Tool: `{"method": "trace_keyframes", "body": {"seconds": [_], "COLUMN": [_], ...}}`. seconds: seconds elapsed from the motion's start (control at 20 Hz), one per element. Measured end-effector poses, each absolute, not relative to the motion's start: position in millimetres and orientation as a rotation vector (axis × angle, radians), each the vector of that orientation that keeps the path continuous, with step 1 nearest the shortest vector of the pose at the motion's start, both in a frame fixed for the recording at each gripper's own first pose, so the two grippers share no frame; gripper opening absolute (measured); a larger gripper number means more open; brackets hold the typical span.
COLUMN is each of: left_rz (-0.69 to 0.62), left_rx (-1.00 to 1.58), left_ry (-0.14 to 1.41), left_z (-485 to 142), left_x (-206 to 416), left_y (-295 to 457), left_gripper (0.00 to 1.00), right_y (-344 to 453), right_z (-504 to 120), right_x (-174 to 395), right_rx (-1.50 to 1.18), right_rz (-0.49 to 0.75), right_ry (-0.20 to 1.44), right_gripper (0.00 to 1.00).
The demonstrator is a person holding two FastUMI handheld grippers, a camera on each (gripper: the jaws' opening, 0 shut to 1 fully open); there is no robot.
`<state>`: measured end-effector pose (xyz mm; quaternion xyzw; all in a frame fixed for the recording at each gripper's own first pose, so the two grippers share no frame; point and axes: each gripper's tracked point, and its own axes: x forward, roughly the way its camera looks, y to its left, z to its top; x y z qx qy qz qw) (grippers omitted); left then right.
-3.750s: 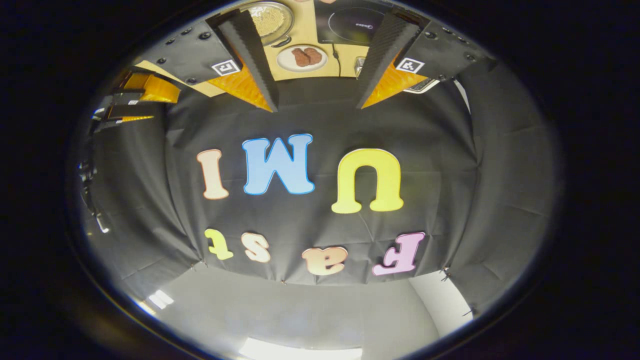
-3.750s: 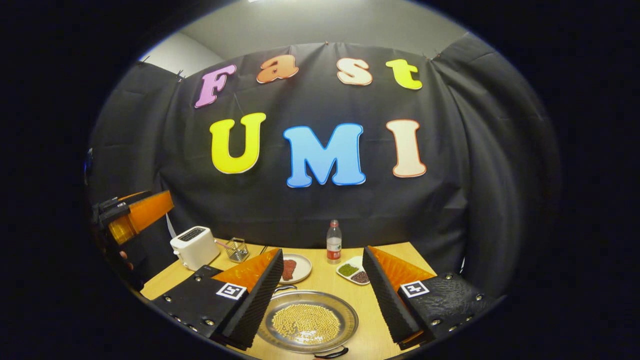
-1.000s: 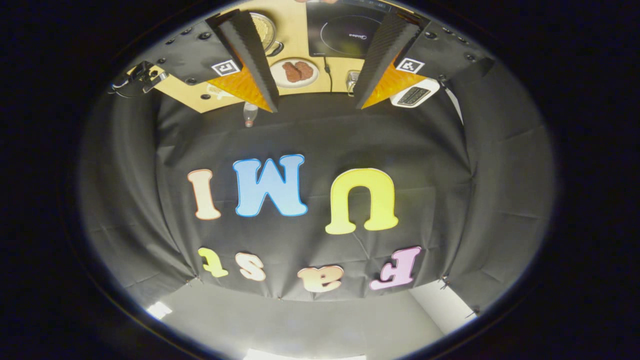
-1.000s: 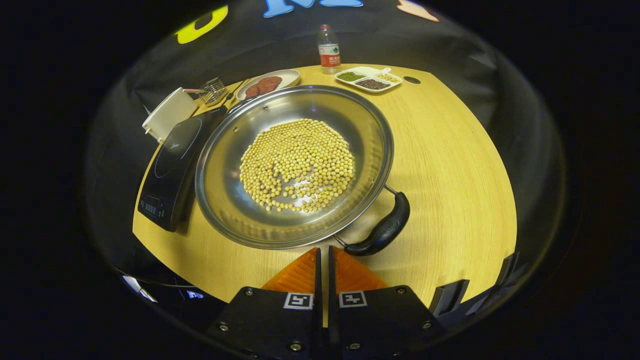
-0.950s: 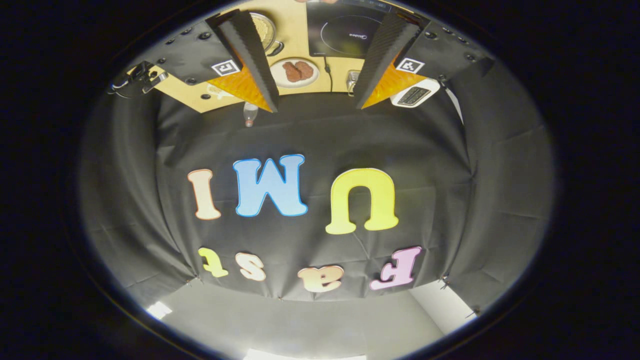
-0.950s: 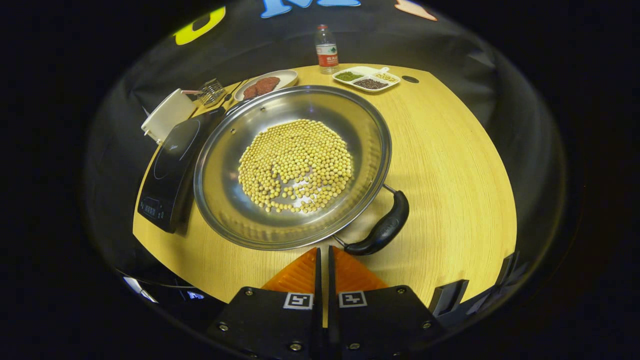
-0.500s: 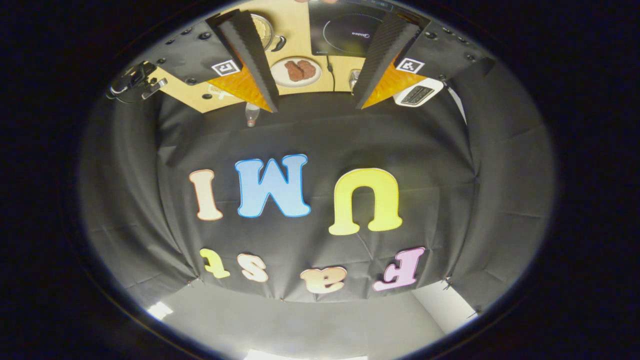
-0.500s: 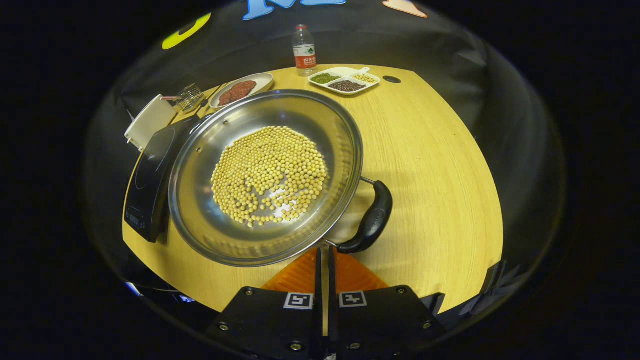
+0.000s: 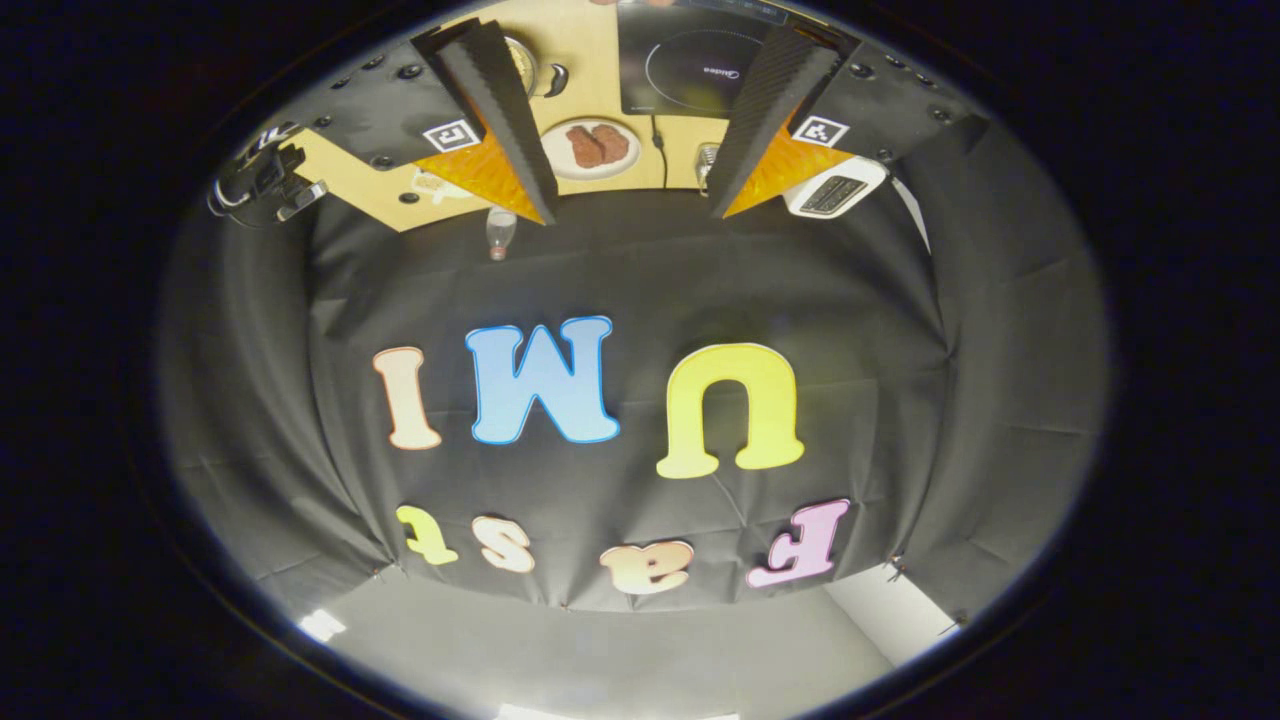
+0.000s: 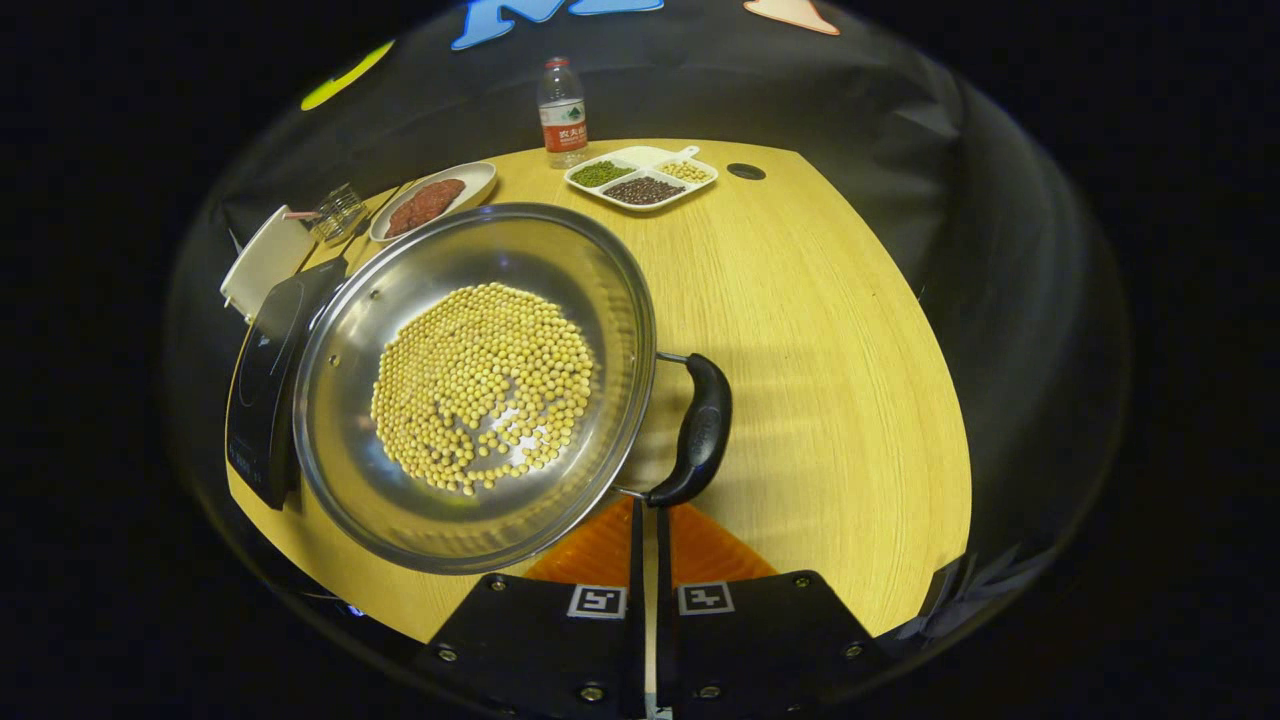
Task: First push the handle of the pot to place it horizontally, then grasp the pot with both hands and set it on the induction cooktop.
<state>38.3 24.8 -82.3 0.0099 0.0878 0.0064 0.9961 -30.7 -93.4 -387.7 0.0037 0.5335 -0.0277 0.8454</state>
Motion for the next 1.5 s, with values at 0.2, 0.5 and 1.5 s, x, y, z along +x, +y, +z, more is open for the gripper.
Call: {"method": "trace_keyframes", "body": {"seconds": [0.2,0.5,1.5], "left_rz": [0.023,0.035,-0.105], "left_rx": [0.026,0.035,-0.089], "left_ry": [0.189,0.200,0.506], "left_z": [-88.4,-92.0,-233.2], "left_x": [37.4,41.3,56.6], "left_y": [23.9,21.0,-48.7], "left_gripper": [0.95,0.95,0.95], "right_y": [-105.2,-116.0,-128.4], "right_z": [-387.5,-387.5,-320.5], "right_x": [-15.9,5.4,17.1], "right_rx": [-0.012,-0.034,0.121], "right_rz": [-0.062,-0.061,-0.068], "right_ry": [1.111,1.096,0.845], "right_gripper": [0.05,0.05,0.96]}}
